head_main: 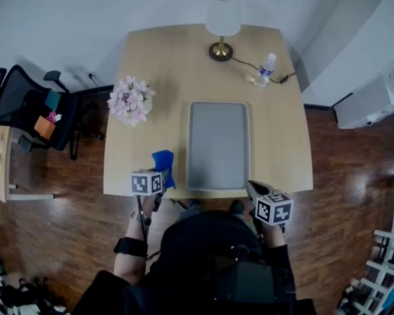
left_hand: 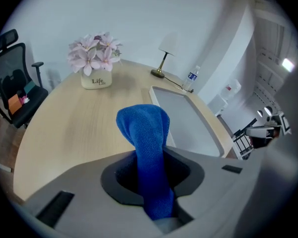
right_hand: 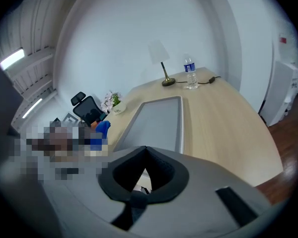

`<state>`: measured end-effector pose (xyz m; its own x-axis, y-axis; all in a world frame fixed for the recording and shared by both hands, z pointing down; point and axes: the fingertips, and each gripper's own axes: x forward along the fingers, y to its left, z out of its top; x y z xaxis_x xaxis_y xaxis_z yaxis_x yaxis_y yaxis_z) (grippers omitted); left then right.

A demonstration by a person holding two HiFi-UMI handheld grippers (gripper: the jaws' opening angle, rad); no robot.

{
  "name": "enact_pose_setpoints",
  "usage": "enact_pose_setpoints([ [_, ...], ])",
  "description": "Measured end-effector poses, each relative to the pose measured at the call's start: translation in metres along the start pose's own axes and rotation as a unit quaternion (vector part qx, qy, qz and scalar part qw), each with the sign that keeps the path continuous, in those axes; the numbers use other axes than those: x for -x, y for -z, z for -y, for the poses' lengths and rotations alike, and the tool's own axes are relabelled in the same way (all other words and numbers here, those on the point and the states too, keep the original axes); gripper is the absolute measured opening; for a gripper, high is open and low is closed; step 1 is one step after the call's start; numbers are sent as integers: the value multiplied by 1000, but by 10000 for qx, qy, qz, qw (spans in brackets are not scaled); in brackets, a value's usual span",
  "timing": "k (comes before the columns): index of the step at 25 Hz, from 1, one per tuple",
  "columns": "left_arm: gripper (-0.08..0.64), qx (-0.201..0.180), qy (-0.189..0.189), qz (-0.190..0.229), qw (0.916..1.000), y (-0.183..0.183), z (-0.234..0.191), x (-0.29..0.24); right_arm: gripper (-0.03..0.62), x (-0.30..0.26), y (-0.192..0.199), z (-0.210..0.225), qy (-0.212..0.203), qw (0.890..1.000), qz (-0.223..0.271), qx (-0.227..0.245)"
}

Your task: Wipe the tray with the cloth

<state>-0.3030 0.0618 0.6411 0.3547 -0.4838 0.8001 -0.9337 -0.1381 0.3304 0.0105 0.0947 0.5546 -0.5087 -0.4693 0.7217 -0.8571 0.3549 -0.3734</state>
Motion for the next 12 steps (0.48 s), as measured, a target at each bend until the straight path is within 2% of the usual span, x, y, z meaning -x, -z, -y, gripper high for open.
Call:
enact_pose_setpoints([
  [6, 98, 182, 55, -304, 9994, 1, -37, -42, 6, -12, 9, -21, 369, 9990, -94, -223],
  [12, 98, 362, 119, -332, 9987, 10, -41, -54, 6, -7, 1, -11, 593, 9975, -2, -378],
])
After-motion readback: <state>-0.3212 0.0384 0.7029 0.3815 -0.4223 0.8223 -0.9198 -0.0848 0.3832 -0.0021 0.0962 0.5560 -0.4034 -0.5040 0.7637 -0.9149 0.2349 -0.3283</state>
